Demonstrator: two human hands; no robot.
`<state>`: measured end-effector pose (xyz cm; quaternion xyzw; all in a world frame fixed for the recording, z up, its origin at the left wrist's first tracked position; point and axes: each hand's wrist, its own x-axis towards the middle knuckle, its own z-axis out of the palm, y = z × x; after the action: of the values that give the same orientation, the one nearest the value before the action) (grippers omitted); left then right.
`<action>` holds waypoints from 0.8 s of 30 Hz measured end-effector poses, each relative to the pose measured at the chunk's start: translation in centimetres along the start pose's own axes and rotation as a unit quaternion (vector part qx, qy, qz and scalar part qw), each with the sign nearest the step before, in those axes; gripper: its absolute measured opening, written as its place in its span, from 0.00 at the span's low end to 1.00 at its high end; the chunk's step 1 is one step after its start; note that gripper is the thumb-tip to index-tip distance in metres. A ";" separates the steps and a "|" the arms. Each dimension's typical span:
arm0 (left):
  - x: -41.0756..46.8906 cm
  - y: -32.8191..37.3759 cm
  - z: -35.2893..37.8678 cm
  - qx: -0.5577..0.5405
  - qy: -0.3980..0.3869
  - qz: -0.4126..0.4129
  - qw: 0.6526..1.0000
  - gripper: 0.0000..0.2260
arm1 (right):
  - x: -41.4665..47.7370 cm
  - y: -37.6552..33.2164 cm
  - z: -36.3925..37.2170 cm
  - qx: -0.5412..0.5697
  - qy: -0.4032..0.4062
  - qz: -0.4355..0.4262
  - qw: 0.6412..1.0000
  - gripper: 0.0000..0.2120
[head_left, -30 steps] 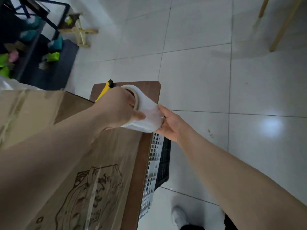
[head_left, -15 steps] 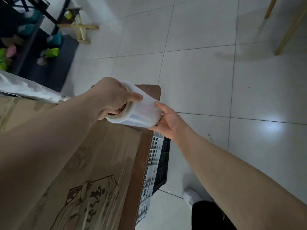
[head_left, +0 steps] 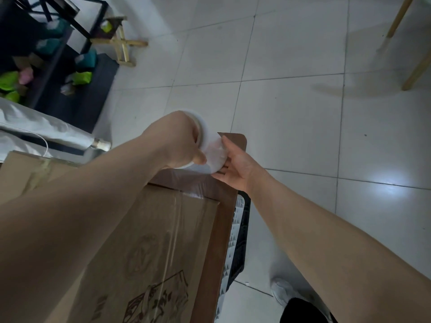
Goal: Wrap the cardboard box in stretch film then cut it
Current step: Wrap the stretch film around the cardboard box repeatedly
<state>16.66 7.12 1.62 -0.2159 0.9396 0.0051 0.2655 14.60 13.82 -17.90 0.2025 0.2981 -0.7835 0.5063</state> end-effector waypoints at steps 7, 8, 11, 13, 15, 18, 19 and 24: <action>2.2 -1.8 -2.5 -0.235 -0.005 -0.160 0.959 0.23 | 1.2 -1.1 1.5 -0.016 -0.024 0.024 0.999 0.23; 2.5 -2.5 -2.7 -0.268 0.004 -0.185 0.945 0.24 | 1.4 -1.4 1.8 -0.017 -0.031 0.033 0.999 0.22; 3.1 -3.5 -3.3 -0.291 0.026 -0.222 0.930 0.26 | 2.3 -2.5 2.9 -0.047 -0.042 0.069 0.996 0.16; 3.3 -3.5 -3.6 -0.283 0.018 -0.226 0.932 0.21 | 3.0 -3.5 3.5 -0.076 -0.044 0.091 0.992 0.16; 3.2 -3.2 -3.9 -0.245 0.011 -0.215 0.945 0.17 | 3.7 -4.3 4.1 -0.099 -0.042 0.114 0.988 0.21; 3.3 -3.1 -4.2 -0.180 0.013 -0.189 0.965 0.21 | 4.7 -5.6 5.3 -0.134 -0.037 0.135 0.981 0.25; 3.5 -3.3 -4.4 -0.151 0.008 -0.176 0.973 0.20 | 5.0 -6.0 5.7 -0.141 -0.035 0.139 0.980 0.24; 4.4 -5.4 -5.7 -0.060 -0.026 -0.131 0.989 0.08 | 6.4 -6.8 7.6 -0.125 -0.041 0.158 0.979 0.21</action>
<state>12.66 -0.25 4.87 -0.3525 0.8941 0.0322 0.2744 5.70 6.49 -14.45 0.1495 0.3369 -0.6577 0.6570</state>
